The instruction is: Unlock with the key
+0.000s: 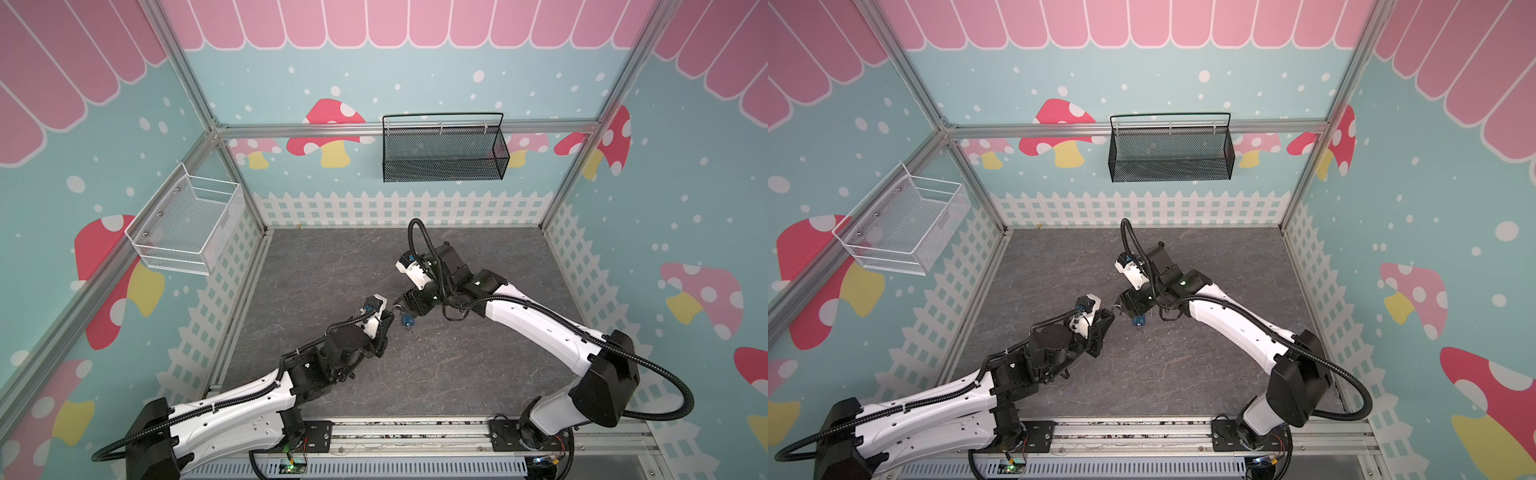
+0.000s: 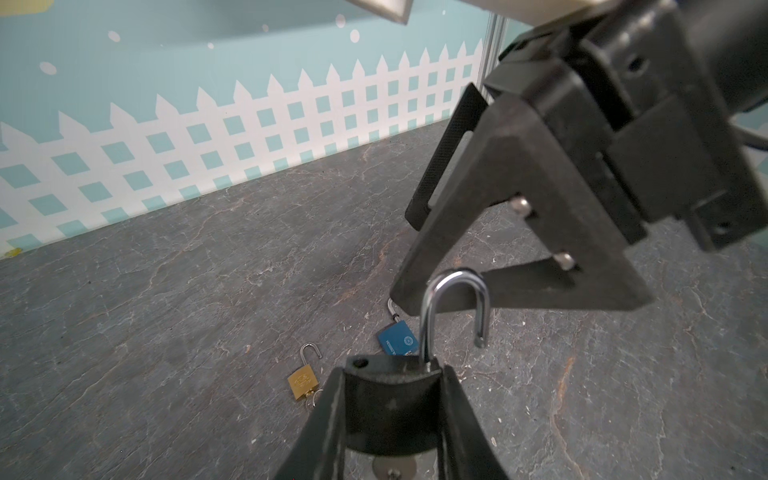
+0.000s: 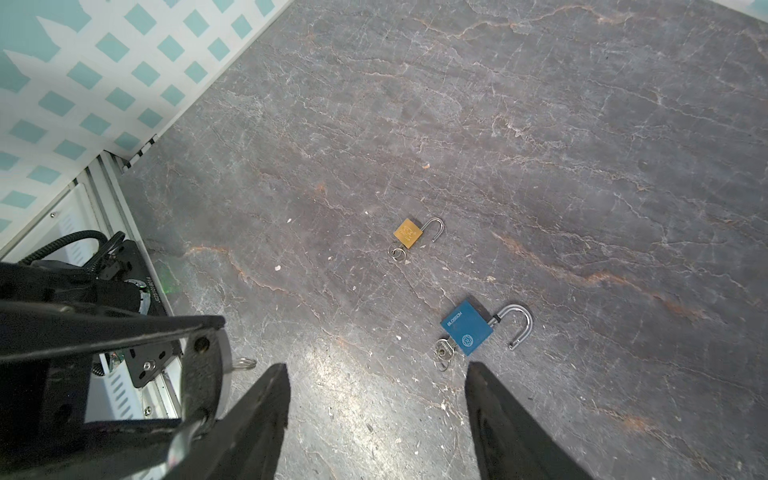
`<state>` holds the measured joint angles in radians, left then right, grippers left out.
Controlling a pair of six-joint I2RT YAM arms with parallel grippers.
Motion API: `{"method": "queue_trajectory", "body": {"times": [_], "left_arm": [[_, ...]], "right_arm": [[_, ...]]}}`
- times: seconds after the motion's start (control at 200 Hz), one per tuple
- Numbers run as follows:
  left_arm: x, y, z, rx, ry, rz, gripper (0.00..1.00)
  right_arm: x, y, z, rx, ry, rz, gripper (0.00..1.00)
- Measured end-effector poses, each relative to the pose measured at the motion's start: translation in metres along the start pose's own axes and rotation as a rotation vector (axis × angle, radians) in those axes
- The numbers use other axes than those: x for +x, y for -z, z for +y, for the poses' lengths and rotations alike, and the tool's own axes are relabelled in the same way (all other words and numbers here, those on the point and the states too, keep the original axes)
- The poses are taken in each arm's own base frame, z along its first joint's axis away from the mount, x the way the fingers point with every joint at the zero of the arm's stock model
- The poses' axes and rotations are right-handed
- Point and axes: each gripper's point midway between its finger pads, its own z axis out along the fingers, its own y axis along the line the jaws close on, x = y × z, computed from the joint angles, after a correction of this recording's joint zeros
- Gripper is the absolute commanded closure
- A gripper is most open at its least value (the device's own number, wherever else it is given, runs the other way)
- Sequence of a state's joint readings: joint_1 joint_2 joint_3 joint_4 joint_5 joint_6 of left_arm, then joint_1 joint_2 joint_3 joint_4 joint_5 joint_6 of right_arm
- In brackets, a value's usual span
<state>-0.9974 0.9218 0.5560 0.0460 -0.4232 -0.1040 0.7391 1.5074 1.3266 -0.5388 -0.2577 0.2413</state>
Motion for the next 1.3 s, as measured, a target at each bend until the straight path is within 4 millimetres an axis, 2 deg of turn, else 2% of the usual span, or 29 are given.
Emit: {"method": "queue_trajectory", "body": {"times": [0.155, 0.25, 0.37, 0.515, 0.62, 0.76, 0.976, 1.156, 1.301], "left_arm": [[0.003, -0.003, 0.001, -0.014, 0.015, 0.011, 1.0], [0.007, -0.008, 0.0, -0.021, 0.035, 0.039, 1.0], [0.001, -0.019, -0.006, -0.031, 0.089, 0.078, 1.0], [-0.01, -0.038, -0.026, -0.025, 0.187, 0.132, 1.0], [-0.008, -0.057, -0.048, -0.017, 0.259, 0.206, 1.0], [0.01, -0.086, -0.074, -0.028, 0.343, 0.335, 1.0], [0.06, -0.122, -0.096, -0.096, 0.405, 0.532, 1.0], [0.082, -0.152, -0.111, -0.142, 0.415, 0.62, 1.0], [0.092, -0.172, -0.118, -0.172, 0.432, 0.653, 1.0]], "right_arm": [[0.005, 0.009, -0.008, 0.02, -0.031, -0.017, 0.3], [0.014, 0.014, -0.027, 0.074, -0.079, -0.019, 0.3], [0.028, 0.025, -0.055, 0.146, -0.151, -0.033, 0.27], [0.047, 0.042, -0.089, 0.231, -0.251, -0.069, 0.26], [0.063, 0.055, -0.117, 0.289, -0.337, -0.099, 0.24], [0.089, 0.071, -0.146, 0.358, -0.446, -0.135, 0.21], [0.13, 0.091, -0.183, 0.449, -0.606, -0.197, 0.19], [0.157, 0.093, -0.197, 0.472, -0.7, -0.219, 0.19], [0.159, 0.094, -0.202, 0.462, -0.725, -0.237, 0.19]]}}
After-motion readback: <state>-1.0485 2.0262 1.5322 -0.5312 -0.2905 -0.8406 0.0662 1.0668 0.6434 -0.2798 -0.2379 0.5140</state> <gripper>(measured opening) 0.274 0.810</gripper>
